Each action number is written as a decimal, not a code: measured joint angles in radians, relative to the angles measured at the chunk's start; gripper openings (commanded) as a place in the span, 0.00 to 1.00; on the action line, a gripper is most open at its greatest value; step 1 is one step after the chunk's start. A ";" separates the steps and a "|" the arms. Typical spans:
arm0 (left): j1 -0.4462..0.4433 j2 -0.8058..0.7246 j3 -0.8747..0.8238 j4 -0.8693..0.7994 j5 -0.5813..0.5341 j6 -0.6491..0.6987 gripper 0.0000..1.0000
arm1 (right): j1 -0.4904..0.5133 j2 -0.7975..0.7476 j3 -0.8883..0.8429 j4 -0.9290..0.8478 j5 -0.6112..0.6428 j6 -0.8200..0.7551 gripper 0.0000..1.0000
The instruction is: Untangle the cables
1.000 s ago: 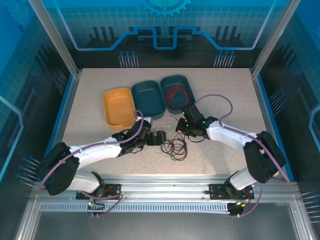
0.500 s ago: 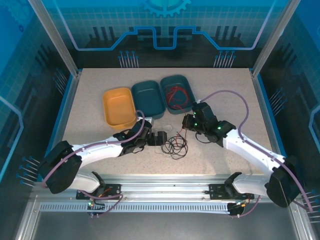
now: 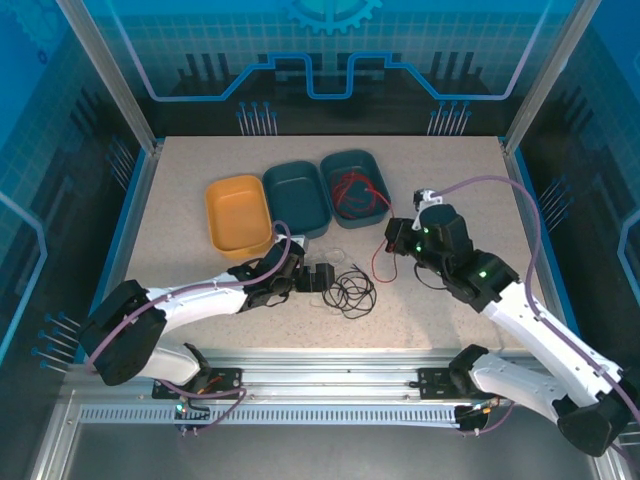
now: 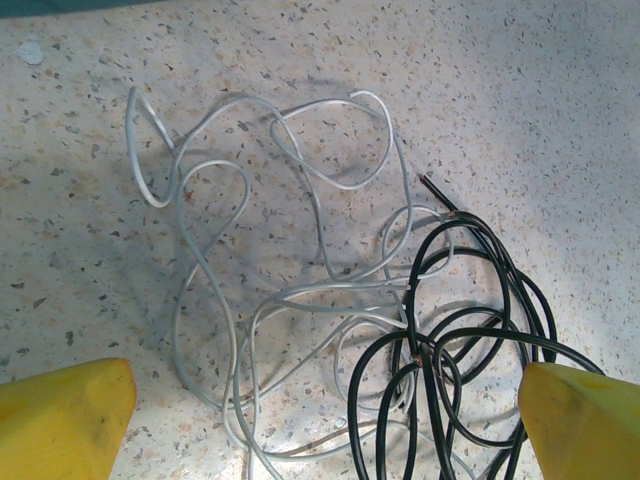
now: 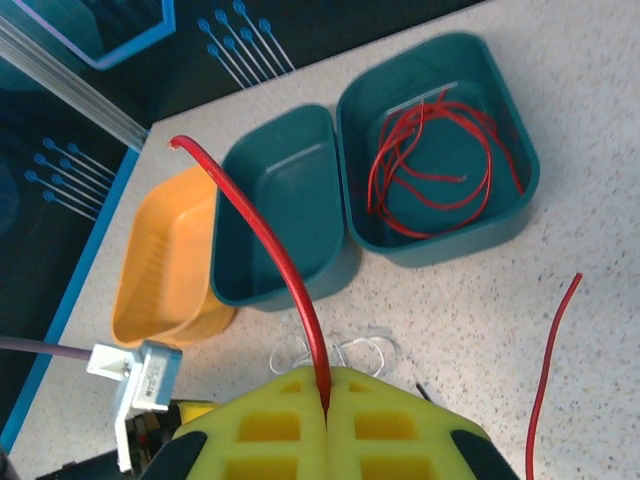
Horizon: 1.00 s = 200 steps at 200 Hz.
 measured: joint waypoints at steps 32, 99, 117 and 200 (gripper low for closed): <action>0.000 0.000 0.000 0.002 0.000 0.000 0.99 | 0.000 0.000 0.066 -0.041 0.022 -0.042 0.00; 0.000 0.000 0.000 0.001 0.000 0.000 0.99 | -0.001 0.187 0.260 -0.066 -0.006 -0.194 0.00; 0.000 0.000 0.000 0.001 0.000 0.000 0.99 | -0.007 0.259 0.317 -0.060 -0.032 -0.257 0.00; 0.000 -0.047 0.000 -0.011 -0.015 0.001 0.99 | -0.149 0.641 0.634 -0.070 -0.215 -0.475 0.00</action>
